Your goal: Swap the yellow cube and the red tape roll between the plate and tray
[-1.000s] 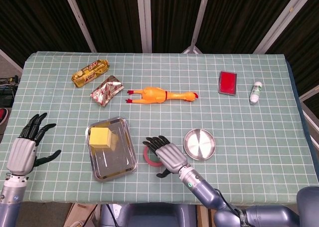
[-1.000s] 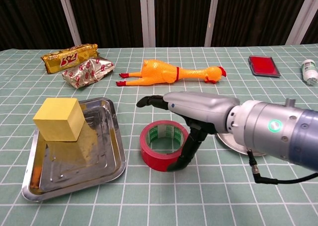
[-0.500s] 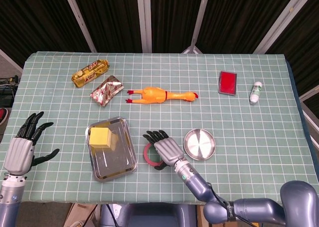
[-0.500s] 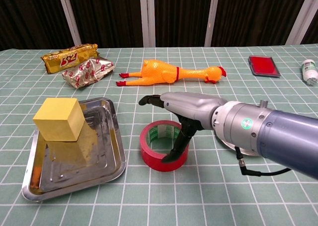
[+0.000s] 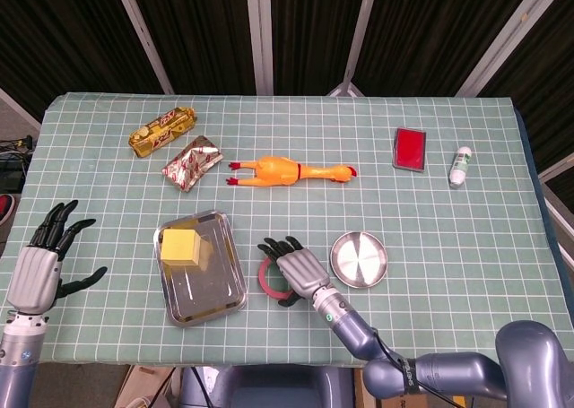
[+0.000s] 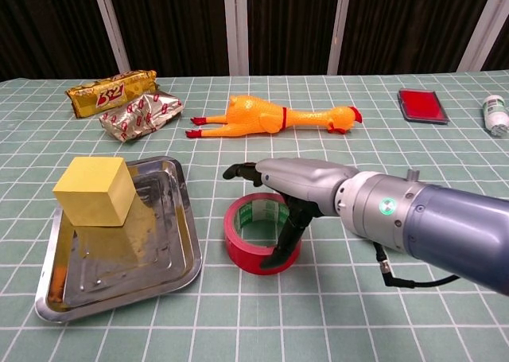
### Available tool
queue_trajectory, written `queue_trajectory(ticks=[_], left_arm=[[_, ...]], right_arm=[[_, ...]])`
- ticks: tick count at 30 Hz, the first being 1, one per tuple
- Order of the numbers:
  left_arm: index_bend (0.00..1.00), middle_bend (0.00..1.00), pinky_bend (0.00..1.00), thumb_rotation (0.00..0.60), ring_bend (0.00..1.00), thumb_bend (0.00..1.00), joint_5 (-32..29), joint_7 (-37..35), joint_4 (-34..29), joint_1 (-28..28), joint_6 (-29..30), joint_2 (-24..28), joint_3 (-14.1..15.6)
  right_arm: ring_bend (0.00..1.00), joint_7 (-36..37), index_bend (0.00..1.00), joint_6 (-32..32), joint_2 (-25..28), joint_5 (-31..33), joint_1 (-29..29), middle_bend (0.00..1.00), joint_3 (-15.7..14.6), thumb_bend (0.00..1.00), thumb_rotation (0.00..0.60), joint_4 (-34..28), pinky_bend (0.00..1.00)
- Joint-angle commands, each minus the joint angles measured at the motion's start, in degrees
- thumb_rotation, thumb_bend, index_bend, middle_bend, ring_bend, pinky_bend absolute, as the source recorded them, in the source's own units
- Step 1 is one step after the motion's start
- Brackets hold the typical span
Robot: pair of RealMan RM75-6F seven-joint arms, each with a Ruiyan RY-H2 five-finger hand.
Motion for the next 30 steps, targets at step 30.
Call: queue_trajectory(ticks=[30], left_arm=[[0.23, 0.01, 0.17, 0.6, 0.0, 0.03, -0.1, -0.3, -0.9, 1.0, 0.4, 0.4, -1.3]], right_arm=[[0.38, 8.1, 0.21, 6.8, 21.6, -6.6, -7.5, 0.17, -2.6, 0.22, 0.6, -10.1, 0.17]])
